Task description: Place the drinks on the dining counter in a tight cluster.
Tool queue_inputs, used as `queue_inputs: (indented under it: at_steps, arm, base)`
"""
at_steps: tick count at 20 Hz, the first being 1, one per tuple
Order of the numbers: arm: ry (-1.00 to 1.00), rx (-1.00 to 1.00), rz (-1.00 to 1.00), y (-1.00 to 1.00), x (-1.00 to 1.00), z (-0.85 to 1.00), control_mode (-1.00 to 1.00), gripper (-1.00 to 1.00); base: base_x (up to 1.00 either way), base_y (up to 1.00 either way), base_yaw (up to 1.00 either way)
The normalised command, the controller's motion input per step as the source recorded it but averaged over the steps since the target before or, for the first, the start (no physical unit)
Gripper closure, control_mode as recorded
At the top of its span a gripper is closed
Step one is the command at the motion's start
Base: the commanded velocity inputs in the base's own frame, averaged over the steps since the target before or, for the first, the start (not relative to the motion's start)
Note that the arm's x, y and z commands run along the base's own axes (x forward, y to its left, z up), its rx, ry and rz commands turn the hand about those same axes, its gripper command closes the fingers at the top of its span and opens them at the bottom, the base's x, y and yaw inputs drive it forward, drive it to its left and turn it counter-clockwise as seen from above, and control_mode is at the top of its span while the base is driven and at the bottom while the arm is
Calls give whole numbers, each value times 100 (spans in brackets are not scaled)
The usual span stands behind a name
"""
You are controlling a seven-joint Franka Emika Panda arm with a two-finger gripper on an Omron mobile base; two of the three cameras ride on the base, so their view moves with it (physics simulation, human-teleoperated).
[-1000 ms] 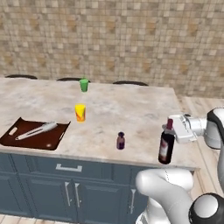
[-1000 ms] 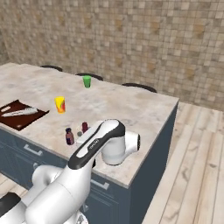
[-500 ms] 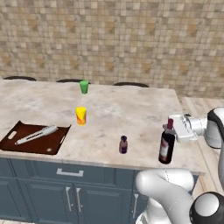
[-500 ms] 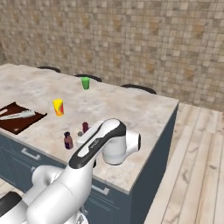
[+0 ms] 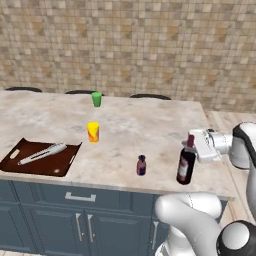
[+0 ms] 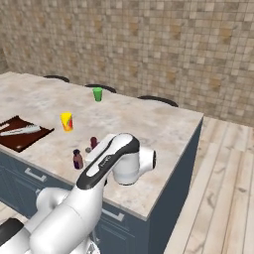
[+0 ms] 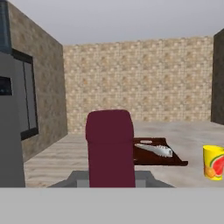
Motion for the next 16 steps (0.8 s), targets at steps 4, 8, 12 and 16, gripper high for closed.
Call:
queue_inputs:
  at_steps: [4,8,12,16]
  arm:
    - [-13,0,9,27,47,2,-100,100]
    - [-1,0,6,25,59,-1,-100,100]
    - [0,0,5,30,42,-7,-100,100]
    - [0,0,4,30,32,-15,-100,100]
  base:
    - [0,0,0]
    - [0,0,0]
    - [0,0,0]
    - [0,0,0]
